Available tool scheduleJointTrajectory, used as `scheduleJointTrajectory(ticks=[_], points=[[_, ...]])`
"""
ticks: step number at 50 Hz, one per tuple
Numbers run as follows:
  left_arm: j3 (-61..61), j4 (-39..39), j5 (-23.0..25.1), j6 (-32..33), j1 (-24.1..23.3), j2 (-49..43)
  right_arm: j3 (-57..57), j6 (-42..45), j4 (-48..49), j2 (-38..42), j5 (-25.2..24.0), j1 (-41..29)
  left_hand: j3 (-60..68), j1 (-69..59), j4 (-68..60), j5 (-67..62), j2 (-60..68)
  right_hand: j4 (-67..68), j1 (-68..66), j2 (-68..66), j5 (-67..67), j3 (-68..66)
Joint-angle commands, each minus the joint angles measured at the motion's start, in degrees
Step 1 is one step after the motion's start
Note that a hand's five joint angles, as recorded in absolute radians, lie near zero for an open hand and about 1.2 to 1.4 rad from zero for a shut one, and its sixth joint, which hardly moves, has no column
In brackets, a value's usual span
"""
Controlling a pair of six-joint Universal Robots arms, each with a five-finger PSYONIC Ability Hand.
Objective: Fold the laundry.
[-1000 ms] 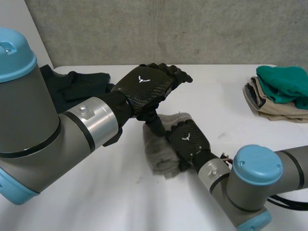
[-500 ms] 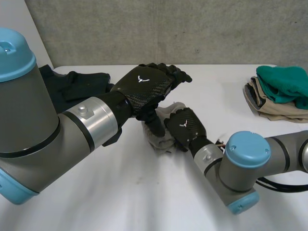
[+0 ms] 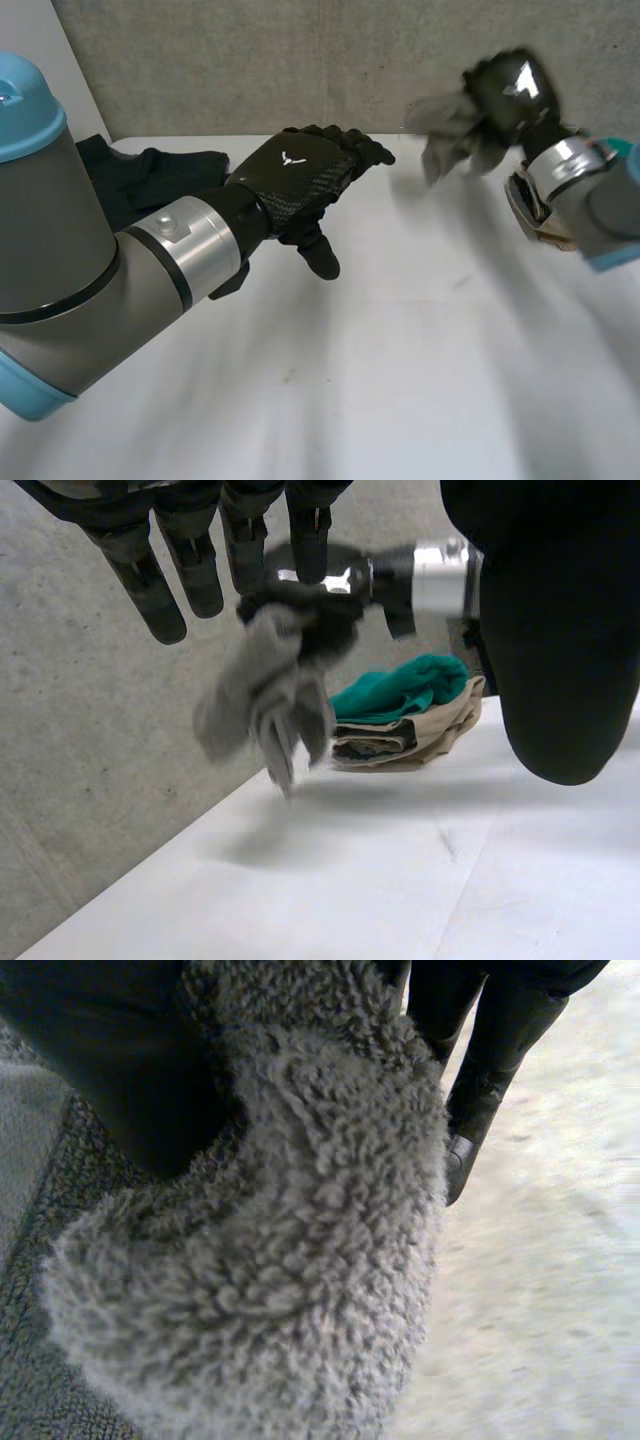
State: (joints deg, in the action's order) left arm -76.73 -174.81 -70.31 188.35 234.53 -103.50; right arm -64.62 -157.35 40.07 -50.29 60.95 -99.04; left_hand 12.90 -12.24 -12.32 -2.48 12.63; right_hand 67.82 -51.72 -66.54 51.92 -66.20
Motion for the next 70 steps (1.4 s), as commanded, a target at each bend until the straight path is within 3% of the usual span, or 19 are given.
scheduleJointTrajectory(ticks=[1,11,20,34,35,38,42,50,56,61,64,70], points=[[0.0,0.0,0.0,0.0,0.4,0.0,9.9,-11.7,7.8,3.4,-1.8,9.1,-0.3,-0.3,-0.3,-0.1,-0.1,12.2,-28.3,-13.5,18.1,-13.8],[-0.1,0.0,0.0,0.0,0.4,0.0,17.8,-15.3,9.8,14.2,-9.0,19.8,-0.3,-0.3,-0.3,-0.1,-0.1,12.2,-28.3,-13.5,18.1,-13.8],[-0.1,-0.1,-0.1,0.0,0.2,-0.7,14.9,-15.7,13.4,22.3,-15.1,25.7,0.0,-0.7,-0.6,-0.4,0.3,12.2,-28.3,-13.5,18.1,-13.8],[-0.1,-0.1,-0.5,0.0,0.1,-1.8,9.2,-14.9,13.9,22.6,-21.7,29.4,0.0,-0.7,-0.6,-0.4,0.3,12.2,-28.3,-13.5,18.1,-13.8],[-0.1,-0.1,-0.5,0.0,0.1,-1.8,8.8,-14.9,13.8,22.4,-21.7,29.6,0.0,-0.7,-0.6,-0.4,0.3,7.9,-24.0,-9.2,13.8,-9.5],[-0.1,-0.1,-0.5,0.0,0.1,-1.7,6.1,-14.4,12.6,20.5,-21.7,30.4,0.2,-0.8,-0.8,-0.6,0.4,-57.8,41.7,56.5,-51.9,56.2],[-0.1,-0.1,-0.5,0.0,0.1,-1.4,1.1,-11.2,8.3,12.7,-20.3,31.3,0.2,-0.8,-0.8,-0.6,0.4,-57.8,41.7,56.5,-51.9,56.2],[-0.1,-0.1,-0.5,-0.1,0.0,-1.0,-2.5,-4.8,-3.9,-0.6,-10.7,34.8,0.2,-0.8,-0.8,-0.6,0.4,-57.8,41.7,56.5,-51.9,56.2],[0.1,-0.1,-0.5,-0.3,0.0,-0.7,-0.3,10.1,-9.1,-6.6,-3.3,37.5,0.0,-0.7,-0.6,-0.4,0.3,-57.8,41.7,56.5,-51.9,56.2],[0.2,-0.1,-0.5,-0.3,0.1,0.6,2.3,20.5,-8.1,-11.0,7.4,36.8,0.0,-0.7,-0.6,-0.4,0.3,-57.8,41.7,56.5,-51.9,56.2],[0.3,-0.2,-0.5,-0.6,0.3,1.1,1.8,19.4,-6.7,-13.3,10.4,32.4,-0.3,-0.3,-0.3,-0.1,-0.1,-57.8,41.7,56.5,-51.9,56.2],[0.3,-2.3,-1.8,-0.7,1.3,2.1,-8.6,2.6,-6.2,-22.9,6.7,19.4,-0.5,-0.2,-0.1,0.1,-0.2,-57.8,41.7,56.5,-51.9,56.2]])
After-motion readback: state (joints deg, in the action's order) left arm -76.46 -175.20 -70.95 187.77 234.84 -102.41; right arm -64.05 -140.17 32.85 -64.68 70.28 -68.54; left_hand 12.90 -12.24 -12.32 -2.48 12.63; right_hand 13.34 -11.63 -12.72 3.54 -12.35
